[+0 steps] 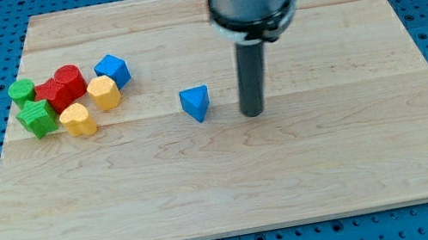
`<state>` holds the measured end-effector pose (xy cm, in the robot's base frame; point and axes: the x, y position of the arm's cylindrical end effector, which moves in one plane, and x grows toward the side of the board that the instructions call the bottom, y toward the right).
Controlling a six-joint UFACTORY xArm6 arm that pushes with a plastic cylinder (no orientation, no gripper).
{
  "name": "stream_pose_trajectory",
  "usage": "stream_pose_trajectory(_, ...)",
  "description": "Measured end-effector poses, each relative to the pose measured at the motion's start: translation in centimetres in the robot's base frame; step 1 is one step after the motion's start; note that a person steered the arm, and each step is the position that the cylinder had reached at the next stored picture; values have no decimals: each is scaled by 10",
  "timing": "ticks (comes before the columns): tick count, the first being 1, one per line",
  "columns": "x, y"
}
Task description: Slide the blue triangle closer to the yellow hexagon
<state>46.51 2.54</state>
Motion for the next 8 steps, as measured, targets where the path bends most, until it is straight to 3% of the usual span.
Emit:
stream_pose_trajectory(1,-9,-41)
stream_pose_trajectory(3,1,9)
stream_pose_trajectory(5,-39,4)
stream_pose_trajectory(7,-31,-62)
stream_pose_trajectory(8,-29,-47)
